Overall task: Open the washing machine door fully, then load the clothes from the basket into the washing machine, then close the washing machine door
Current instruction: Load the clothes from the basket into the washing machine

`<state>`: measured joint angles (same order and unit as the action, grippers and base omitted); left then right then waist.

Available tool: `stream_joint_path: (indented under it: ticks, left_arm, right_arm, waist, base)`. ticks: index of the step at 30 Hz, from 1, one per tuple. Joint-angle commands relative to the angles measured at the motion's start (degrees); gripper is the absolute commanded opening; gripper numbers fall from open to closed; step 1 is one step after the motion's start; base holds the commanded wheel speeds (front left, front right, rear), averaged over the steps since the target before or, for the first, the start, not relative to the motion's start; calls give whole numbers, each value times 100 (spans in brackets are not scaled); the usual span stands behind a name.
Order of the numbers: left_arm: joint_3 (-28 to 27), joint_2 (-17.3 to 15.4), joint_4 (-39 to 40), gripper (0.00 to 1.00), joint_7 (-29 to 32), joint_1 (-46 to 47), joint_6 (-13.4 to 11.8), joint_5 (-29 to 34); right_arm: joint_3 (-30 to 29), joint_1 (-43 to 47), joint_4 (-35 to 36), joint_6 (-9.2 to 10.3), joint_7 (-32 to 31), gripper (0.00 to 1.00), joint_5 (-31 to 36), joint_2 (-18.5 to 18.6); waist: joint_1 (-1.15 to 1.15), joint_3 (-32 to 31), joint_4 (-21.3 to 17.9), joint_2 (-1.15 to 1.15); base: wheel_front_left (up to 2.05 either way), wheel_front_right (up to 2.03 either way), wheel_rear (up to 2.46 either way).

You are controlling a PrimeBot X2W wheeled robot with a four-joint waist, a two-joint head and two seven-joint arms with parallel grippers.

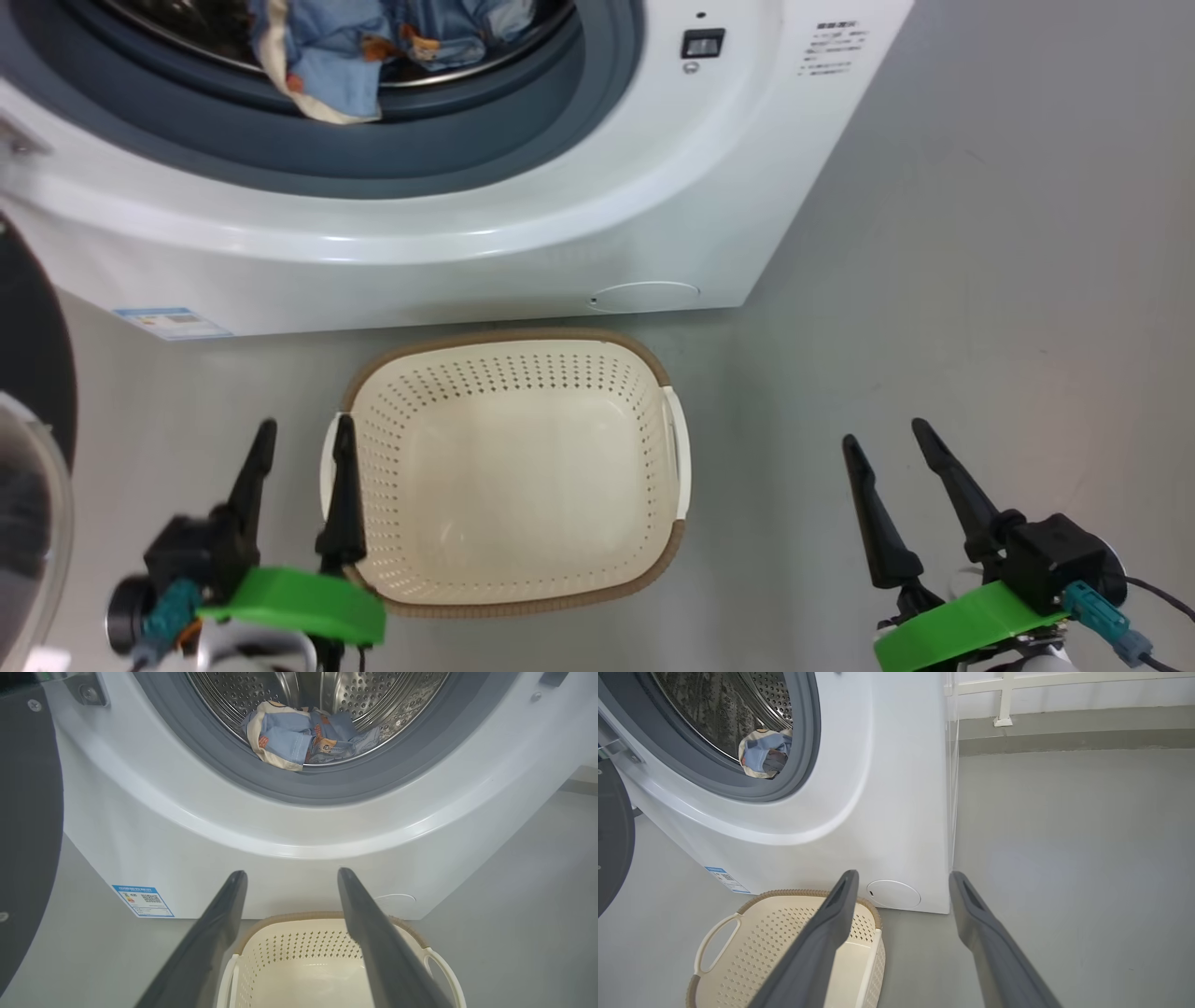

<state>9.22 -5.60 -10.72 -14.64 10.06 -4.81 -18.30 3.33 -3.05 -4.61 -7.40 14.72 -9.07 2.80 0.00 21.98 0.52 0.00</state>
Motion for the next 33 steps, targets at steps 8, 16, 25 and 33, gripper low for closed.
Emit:
stream_joint_path:
  ticks: [8,16,25,33]
  left_arm:
    - [-457,-2,540,100,-36,-549,57,47]
    - [-630,18,679,100,-36,-506,184,44]
    - [-689,-369,363,100,184,402,446,13]
    - [-809,-835,-17,100,717,1526,535,-13]
  right_arm:
    - [53,195,281,-9,28,100,197,18]
    - [83,147,314,-9,28,100,209,34]
    - [241,-58,298,-9,28,100,118,14]
    - [473,-236,266,-9,28,100,-291,10]
  waist:
    - [0,-76,117,0]
    - [0,22,8,0]
    - [0,365,-401,0]
    - [0,693,-989,0]
  base:
    - [0,0,0]
    - [0,0,0]
    - [0,0,0]
    - [0,0,0]
